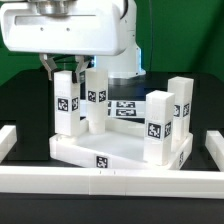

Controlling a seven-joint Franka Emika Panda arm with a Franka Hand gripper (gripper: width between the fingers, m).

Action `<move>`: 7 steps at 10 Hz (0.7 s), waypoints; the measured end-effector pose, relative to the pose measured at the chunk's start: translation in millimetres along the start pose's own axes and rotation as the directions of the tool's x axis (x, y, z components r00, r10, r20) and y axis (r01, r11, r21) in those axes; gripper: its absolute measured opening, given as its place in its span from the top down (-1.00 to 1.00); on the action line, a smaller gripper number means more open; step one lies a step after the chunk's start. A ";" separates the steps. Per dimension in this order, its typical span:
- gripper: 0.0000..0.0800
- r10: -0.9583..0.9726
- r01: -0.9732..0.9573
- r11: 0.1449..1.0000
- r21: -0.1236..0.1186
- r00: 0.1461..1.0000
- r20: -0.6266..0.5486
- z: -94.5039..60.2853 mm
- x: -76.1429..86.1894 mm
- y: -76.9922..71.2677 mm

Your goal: Assemble desk

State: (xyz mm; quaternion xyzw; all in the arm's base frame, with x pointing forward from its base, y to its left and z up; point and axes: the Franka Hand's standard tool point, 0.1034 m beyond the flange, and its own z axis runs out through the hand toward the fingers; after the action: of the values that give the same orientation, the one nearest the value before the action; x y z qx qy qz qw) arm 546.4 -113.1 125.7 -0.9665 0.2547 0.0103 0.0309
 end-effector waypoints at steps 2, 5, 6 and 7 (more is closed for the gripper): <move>0.27 -0.005 0.005 1.000 0.003 1.000 -0.003 -0.1 0.7 -1.8; 0.27 -0.004 0.004 1.000 0.004 1.000 -0.003 -0.1 0.7 -1.8; 0.27 -0.004 0.004 1.000 0.004 1.000 -0.003 -0.1 0.7 -1.7; 0.27 0.021 -0.021 1.000 0.010 1.000 -0.002 0.1 0.6 -1.2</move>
Offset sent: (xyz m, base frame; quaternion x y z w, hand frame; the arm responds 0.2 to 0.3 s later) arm 0.0000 0.0000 0.0000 0.0000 0.0000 0.0000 1.0000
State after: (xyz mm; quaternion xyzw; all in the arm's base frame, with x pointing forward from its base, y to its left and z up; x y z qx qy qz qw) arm 547.5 -112.3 125.6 -0.9635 0.2651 0.0084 0.0354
